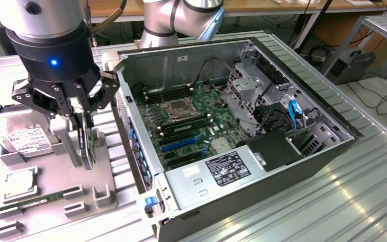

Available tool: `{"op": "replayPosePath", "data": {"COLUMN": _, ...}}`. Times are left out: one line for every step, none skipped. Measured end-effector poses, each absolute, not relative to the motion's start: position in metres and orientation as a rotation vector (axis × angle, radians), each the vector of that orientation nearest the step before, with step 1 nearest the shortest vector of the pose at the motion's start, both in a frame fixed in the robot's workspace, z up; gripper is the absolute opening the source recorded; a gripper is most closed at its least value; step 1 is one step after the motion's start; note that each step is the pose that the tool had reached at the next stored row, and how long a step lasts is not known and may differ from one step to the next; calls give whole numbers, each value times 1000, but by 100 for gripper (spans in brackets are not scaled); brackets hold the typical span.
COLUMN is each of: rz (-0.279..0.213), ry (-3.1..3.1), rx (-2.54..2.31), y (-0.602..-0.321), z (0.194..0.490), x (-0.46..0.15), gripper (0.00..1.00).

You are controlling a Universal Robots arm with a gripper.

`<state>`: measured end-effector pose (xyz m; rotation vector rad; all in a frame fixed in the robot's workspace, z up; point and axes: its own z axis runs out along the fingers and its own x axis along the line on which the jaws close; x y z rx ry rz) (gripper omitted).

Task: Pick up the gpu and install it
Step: 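Pick up the gpu and move the gpu toward the slot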

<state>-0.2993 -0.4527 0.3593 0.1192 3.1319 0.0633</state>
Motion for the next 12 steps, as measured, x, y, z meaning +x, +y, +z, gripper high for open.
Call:
{"op": "replayPosePath", "data": {"rz": 63, "ry": 3132, "rx": 119, "y": -453, "z": 359, "x": -299, "gripper": 26}}
{"op": "replayPosePath", "data": {"rz": 63, "ry": 3132, "rx": 119, "y": -453, "z": 360, "x": -299, "gripper": 26}}
{"op": "replayPosePath", "data": {"rz": 63, "ry": 3132, "rx": 119, "y": -453, "z": 360, "x": -299, "gripper": 26}}
{"op": "replayPosePath", "data": {"rz": 63, "ry": 3132, "rx": 119, "y": -453, "z": 360, "x": -299, "gripper": 26}}
{"op": "replayPosePath", "data": {"rz": 63, "ry": 3132, "rx": 119, "y": -453, "z": 361, "x": -299, "gripper": 26}}
{"op": "replayPosePath", "data": {"rz": 63, "ry": 3132, "rx": 119, "y": -453, "z": 361, "x": -299, "gripper": 26}}
{"op": "replayPosePath", "data": {"rz": 63, "ry": 3132, "rx": 119, "y": -453, "z": 361, "x": -299, "gripper": 26}}
{"op": "replayPosePath", "data": {"rz": 63, "ry": 3132, "rx": 119, "y": -453, "z": 361, "x": -299, "gripper": 26}}
{"op": "replayPosePath", "data": {"rz": 63, "ry": 3132, "rx": 119, "y": -453, "z": 361, "x": -299, "gripper": 26}}
{"op": "replayPosePath", "data": {"rz": 63, "ry": 3132, "rx": 119, "y": -453, "z": 362, "x": -299, "gripper": 26}}
{"op": "replayPosePath", "data": {"rz": 63, "ry": 3132, "rx": 119, "y": -453, "z": 362, "x": -299, "gripper": 26}}
{"op": "replayPosePath", "data": {"rz": 63, "ry": 3132, "rx": 119, "y": -453, "z": 362, "x": -299, "gripper": 26}}
